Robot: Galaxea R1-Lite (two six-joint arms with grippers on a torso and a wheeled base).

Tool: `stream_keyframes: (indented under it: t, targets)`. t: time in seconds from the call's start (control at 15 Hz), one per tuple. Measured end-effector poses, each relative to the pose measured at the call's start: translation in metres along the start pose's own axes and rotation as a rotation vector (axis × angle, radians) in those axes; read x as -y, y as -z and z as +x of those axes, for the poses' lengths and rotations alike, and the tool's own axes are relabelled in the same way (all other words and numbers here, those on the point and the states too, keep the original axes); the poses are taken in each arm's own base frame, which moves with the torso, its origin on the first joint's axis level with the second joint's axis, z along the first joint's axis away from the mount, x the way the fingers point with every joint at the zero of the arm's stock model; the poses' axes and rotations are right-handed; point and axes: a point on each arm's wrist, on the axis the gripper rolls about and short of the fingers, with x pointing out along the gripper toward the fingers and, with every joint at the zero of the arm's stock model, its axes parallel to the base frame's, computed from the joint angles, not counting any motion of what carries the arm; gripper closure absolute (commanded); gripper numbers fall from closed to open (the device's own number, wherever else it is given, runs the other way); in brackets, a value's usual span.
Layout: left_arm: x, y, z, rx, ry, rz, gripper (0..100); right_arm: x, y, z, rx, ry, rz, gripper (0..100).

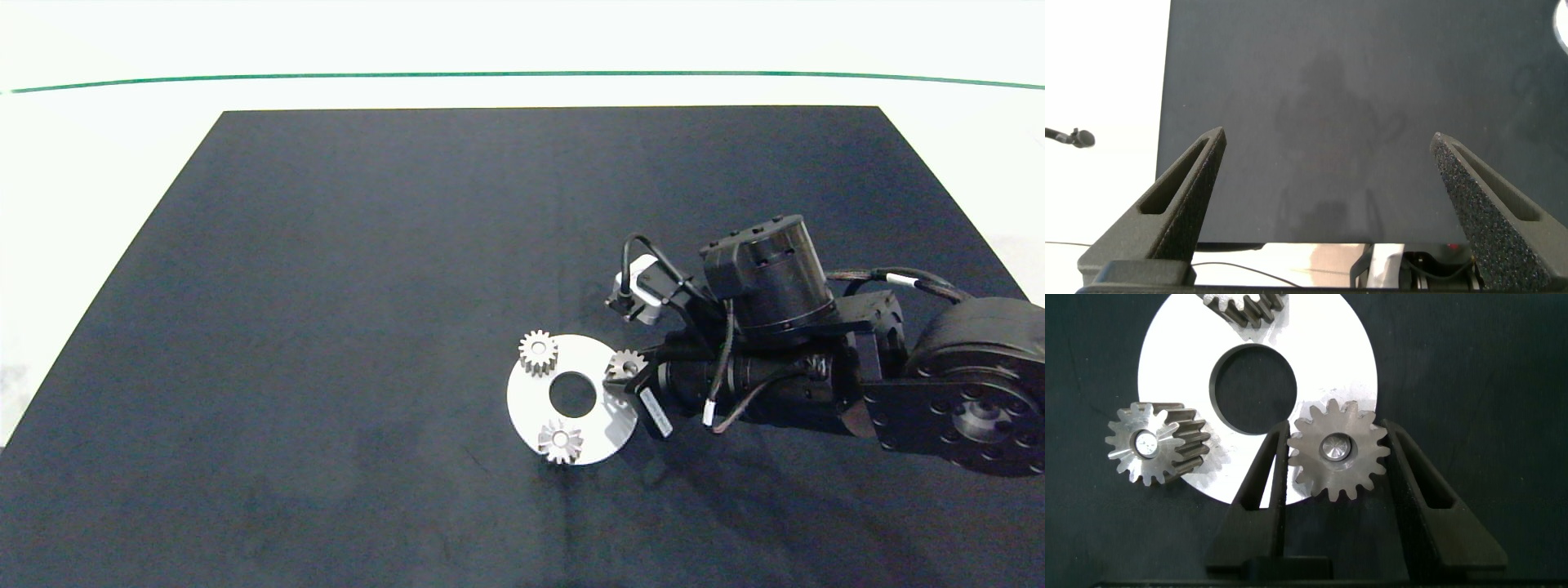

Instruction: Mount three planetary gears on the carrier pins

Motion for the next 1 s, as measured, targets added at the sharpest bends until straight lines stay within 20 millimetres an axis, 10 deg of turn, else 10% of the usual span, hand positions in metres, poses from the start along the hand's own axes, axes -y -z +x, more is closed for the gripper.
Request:
stream_keyframes:
  t: [0.6, 1.0]
  targets:
    - [0.000, 0.001, 0.000, 0.002, -0.001, 0.000, 0, -0.005, -0.002, -0.003, 0.008, -0.005, -0.009, 0]
    - [0.000, 0.003, -0.002, 0.008, 0.000, -0.002, 0, 0.013, 0.001, -0.096, 0.052, 0.053, 0.026, 0]
